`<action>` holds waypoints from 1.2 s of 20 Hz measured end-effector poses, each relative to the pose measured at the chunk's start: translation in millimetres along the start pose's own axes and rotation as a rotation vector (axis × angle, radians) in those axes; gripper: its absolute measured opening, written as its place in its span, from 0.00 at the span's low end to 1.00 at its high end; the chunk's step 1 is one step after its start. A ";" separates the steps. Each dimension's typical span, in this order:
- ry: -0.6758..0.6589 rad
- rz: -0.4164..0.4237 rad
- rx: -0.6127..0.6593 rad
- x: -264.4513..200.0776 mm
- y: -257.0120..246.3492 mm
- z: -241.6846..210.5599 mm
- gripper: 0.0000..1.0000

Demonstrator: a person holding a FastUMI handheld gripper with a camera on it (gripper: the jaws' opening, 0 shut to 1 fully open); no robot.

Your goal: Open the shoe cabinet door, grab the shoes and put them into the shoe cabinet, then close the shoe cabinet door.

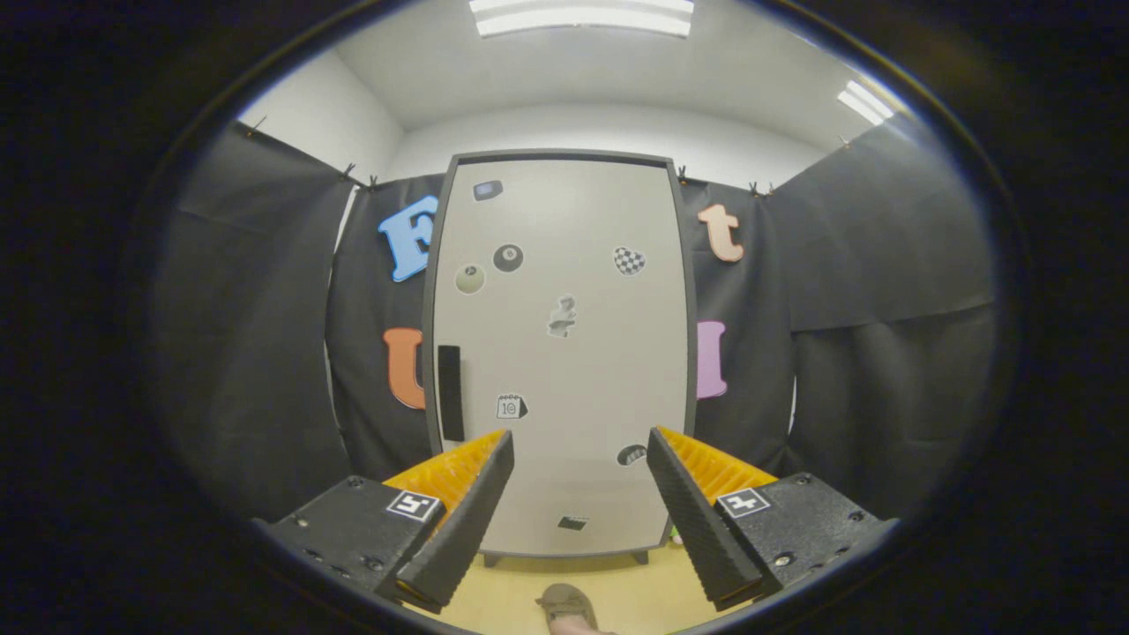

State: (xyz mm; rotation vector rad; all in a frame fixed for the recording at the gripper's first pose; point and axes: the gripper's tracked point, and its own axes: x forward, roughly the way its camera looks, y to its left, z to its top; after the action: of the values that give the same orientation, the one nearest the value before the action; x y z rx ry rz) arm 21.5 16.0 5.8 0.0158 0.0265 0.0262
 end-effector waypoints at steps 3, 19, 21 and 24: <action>-0.017 0.010 -0.003 11.0 11.4 8.7 0.99; 0.076 0.186 0.052 168.0 142.2 -11.5 0.99; 0.079 0.214 0.041 181.6 154.1 -13.6 0.98; 0.087 0.198 0.022 197.5 157.3 -21.4 0.78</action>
State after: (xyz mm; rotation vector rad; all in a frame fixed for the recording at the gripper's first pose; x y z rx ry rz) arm 214.2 178.7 -18.2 0.0392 0.1124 0.2244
